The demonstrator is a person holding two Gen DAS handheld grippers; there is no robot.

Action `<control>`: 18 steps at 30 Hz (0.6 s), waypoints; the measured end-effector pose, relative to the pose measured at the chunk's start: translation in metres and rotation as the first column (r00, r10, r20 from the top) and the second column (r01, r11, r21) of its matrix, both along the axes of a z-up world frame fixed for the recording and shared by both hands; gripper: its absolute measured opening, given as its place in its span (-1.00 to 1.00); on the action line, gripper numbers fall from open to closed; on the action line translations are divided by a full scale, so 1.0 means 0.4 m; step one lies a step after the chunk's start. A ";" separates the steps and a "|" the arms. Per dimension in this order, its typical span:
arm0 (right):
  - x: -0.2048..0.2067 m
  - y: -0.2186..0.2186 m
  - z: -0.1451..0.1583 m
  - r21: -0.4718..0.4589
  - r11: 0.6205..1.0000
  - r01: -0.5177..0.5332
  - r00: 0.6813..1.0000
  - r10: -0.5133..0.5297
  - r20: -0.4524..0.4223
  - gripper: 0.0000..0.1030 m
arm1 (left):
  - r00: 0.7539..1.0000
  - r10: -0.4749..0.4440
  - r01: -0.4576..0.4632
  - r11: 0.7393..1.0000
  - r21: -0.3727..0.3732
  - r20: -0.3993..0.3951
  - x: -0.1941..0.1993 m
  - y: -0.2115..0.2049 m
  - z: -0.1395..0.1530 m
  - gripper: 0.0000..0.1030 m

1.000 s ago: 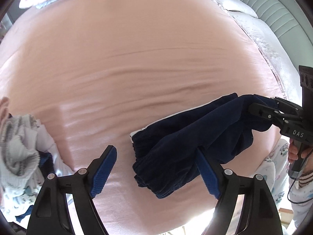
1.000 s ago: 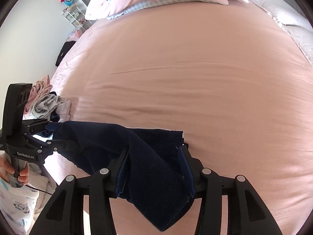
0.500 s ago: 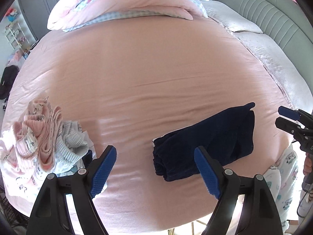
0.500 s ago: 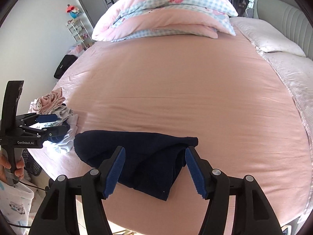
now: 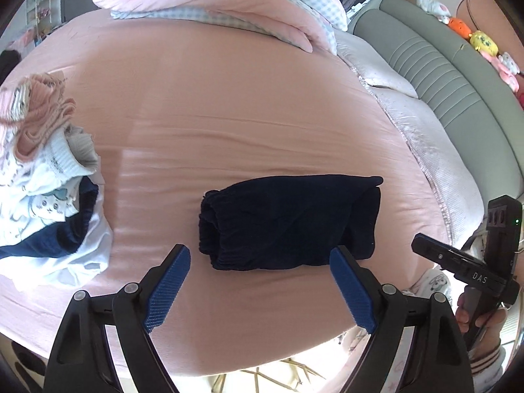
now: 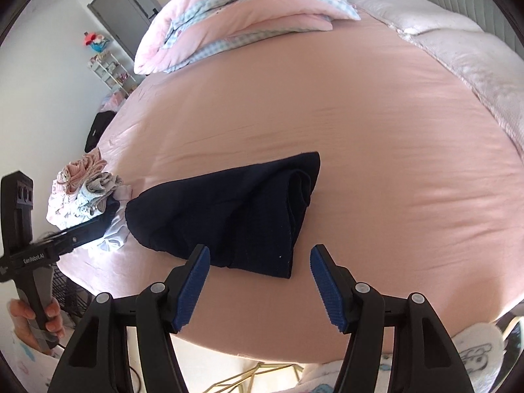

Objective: Fold clothes

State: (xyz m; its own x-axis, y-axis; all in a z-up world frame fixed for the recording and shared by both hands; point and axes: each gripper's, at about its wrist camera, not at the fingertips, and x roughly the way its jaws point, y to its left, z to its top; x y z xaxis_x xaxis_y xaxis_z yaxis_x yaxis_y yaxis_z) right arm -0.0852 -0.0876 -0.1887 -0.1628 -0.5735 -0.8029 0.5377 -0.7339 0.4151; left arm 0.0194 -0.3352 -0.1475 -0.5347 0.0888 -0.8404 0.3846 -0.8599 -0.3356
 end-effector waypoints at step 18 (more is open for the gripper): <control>0.005 -0.040 -0.063 0.044 0.998 0.042 0.999 -0.043 0.025 0.23 | 0.999 -0.020 0.021 0.999 -0.026 0.046 -0.042 0.007 -0.097 0.70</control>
State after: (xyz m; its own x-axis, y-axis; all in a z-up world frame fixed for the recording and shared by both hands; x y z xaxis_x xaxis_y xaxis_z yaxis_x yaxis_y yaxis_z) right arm -0.0832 -0.1037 -0.2139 -0.1654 -0.5308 -0.8312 0.4948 -0.7737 0.3956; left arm 0.0026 -0.3326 -0.1862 -0.4943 0.0771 -0.8659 0.3812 -0.8760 -0.2956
